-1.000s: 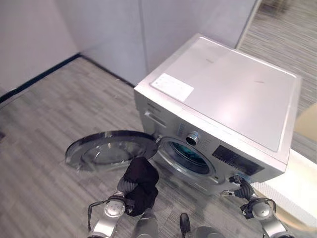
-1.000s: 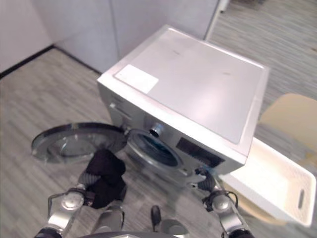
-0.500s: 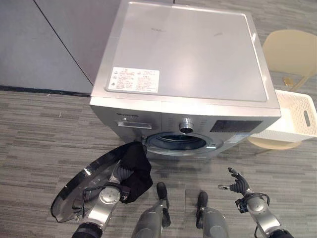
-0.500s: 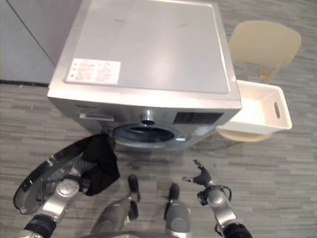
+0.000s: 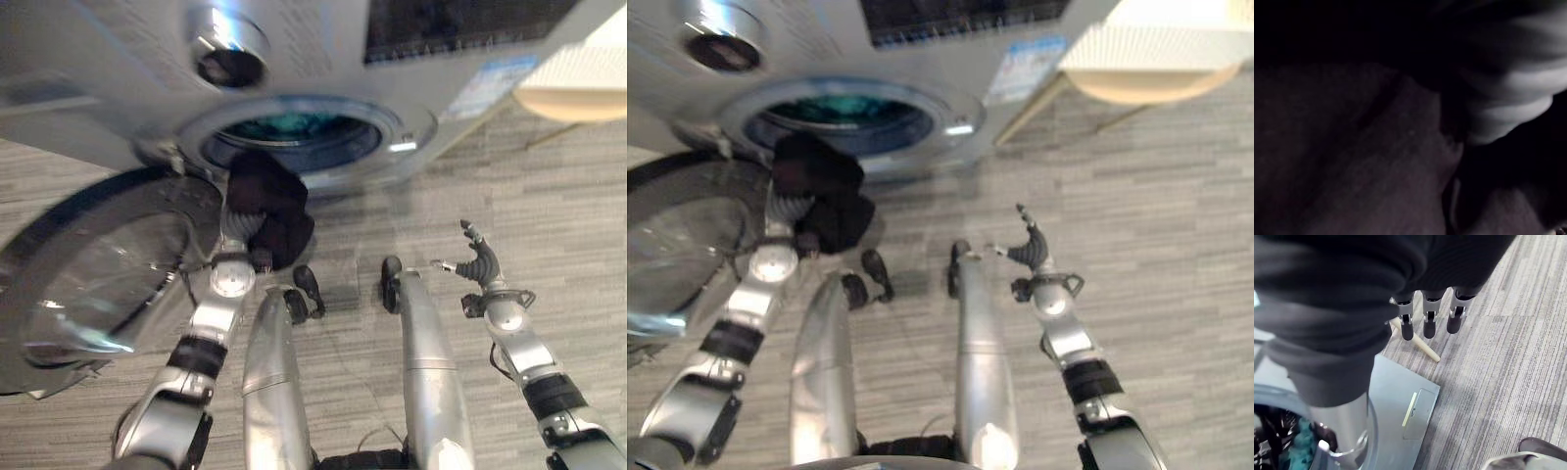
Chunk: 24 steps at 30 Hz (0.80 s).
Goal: Grab the laundry basket,head to the washer,open it,put in the laundry and shut it.
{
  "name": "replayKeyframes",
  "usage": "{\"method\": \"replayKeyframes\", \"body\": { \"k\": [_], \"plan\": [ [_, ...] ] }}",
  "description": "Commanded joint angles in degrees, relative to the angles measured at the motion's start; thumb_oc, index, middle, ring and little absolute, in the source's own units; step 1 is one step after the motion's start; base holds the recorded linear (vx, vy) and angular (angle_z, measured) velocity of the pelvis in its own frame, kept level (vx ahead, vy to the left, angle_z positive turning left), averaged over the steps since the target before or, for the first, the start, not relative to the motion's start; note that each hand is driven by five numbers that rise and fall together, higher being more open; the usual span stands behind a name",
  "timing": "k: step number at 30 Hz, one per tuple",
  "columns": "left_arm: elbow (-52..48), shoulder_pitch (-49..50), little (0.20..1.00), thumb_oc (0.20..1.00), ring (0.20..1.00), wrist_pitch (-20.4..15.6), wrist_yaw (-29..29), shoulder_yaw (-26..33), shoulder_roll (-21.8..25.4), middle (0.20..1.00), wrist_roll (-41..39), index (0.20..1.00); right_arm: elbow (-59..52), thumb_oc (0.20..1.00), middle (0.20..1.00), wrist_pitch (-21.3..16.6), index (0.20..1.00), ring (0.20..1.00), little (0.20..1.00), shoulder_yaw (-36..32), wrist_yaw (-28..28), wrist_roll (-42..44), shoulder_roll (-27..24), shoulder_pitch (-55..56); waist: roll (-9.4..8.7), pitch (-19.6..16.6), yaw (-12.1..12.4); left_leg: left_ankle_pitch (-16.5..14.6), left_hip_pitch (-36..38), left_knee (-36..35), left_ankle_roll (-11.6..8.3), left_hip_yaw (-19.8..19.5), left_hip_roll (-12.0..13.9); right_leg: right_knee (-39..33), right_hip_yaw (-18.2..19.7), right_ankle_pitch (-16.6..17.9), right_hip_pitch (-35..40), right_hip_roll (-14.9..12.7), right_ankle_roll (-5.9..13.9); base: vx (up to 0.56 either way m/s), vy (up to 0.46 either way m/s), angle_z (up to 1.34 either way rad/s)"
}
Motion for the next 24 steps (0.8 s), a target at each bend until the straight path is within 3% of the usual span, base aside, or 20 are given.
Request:
{"method": "replayKeyframes", "body": {
  "k": [1, 9, 10, 13, 17, 19, 20, 21, 24],
  "plan": [
    [3.9, -9.0, 0.200, 0.200, 0.200, -5.2, 4.5, 0.0, 4.1, 0.200, -6.8, 0.200, -4.4, 1.000, 1.000, -4.5, 1.000, 1.000, 1.000, 0.8, -1.9, 2.9, -1.2, 5.0, 1.80, -6.9, -1.8, -1.6, -1.4, 0.5, -0.81, -4.6, 2.5, -8.5, -1.6, 3.4, 0.4, -0.7, 1.21, 0.01, -0.021, -0.10],
    [13.6, -32.8, 0.200, 0.200, 0.200, -6.2, 8.3, -4.6, 14.5, 0.200, -11.7, 0.200, -6.9, 1.000, 1.000, -6.6, 1.000, 1.000, 1.000, 1.4, -0.3, 3.1, -3.5, 5.9, 1.85, -7.7, -4.6, -5.0, -8.9, 7.4, -0.24, -6.9, 4.0, -2.1, -1.6, 0.0, -6.8, -0.1, 1.09, 0.05, -0.034, -0.04],
    [17.8, -41.6, 0.200, 0.200, 0.200, -7.0, 11.3, -7.0, 18.7, 0.200, -12.2, 0.200, -8.0, 1.000, 1.000, -7.7, 1.000, 1.000, 1.000, 1.9, 0.3, 3.5, -4.5, 5.9, 1.66, -8.4, -5.3, -6.3, -11.5, 9.7, -0.04, -7.6, 4.4, -0.1, -1.7, -0.9, -9.4, 0.2, 1.37, 0.15, -0.028, -0.02],
    [18.0, -46.2, 0.200, 0.200, 0.200, -7.8, 15.0, -8.4, 22.8, 0.200, -9.2, 0.200, -9.6, 1.000, 1.000, -9.2, 1.000, 1.000, 1.000, 2.2, 1.1, 4.6, -5.7, 6.8, 1.57, -9.0, -5.8, -7.8, -13.7, 12.2, 0.23, -7.9, 4.7, 2.1, -1.7, -2.0, -11.6, 0.5, 1.33, 0.12, -0.009, -0.08],
    [21.0, -50.3, 0.200, 0.200, 0.200, -5.9, 21.7, -12.3, 28.7, 0.200, -1.6, 0.200, -13.7, 1.000, 1.000, -11.9, 1.000, 1.000, 1.000, 2.7, 2.4, 6.6, -8.4, 8.8, 1.87, -10.4, -6.3, -9.3, -18.6, 16.5, 0.28, -9.0, 5.2, 5.2, -1.8, -3.0, -16.0, 1.3, 0.86, 0.12, 0.004, -0.08],
    [23.0, -50.3, 0.787, 0.787, 0.787, -3.9, 21.3, -15.3, 29.3, 0.787, 2.7, 0.787, -14.5, 1.000, 1.000, -12.5, 1.000, 1.000, 1.000, 2.6, 2.6, 7.3, -9.0, 9.5, 2.10, -11.2, -6.2, -9.3, -20.3, 17.2, 0.20, -9.5, 5.2, 5.8, -2.2, -3.0, -17.4, 1.2, 0.81, 0.05, -0.016, -0.09],
    [23.0, -50.4, 1.000, 1.000, 1.000, -3.9, 21.3, -15.3, 29.3, 1.000, 2.7, 1.000, -14.5, 1.000, 1.000, -12.5, 1.000, 1.000, 1.000, 2.6, 2.7, 7.3, -9.0, 9.5, 2.11, -11.3, -6.2, -9.3, -20.4, 17.3, 0.20, -9.5, 5.2, 5.8, -2.2, -3.0, -17.5, 1.2, 0.81, 0.02, -0.020, -0.04],
    [26.5, -50.1, 1.000, 1.000, 1.000, -1.9, 17.1, -19.1, 28.6, 1.000, 5.8, 1.000, -14.4, 1.000, 1.000, -12.6, 1.000, 1.000, 1.000, 3.0, 2.9, 7.4, -9.8, 9.4, 2.44, -11.5, -6.1, -9.2, -21.2, 17.8, 0.14, -9.7, 5.1, 6.3, -2.6, -3.2, -18.0, 0.9, 0.61, 0.00, 0.000, 0.00],
    [27.9, -50.7, 1.000, 1.000, 1.000, -0.3, 10.0, -25.8, 29.6, 1.000, 13.6, 1.000, -14.1, 1.000, 1.000, -12.3, 1.000, 1.000, 1.000, 1.9, 3.7, 6.8, -10.4, 9.6, 2.93, -12.1, -5.4, -9.0, -21.9, 18.1, 0.12, -10.1, 4.9, 7.3, -3.2, -3.6, -18.4, 0.7, 0.33, 0.03, -0.015, 0.05]
  ]
}}
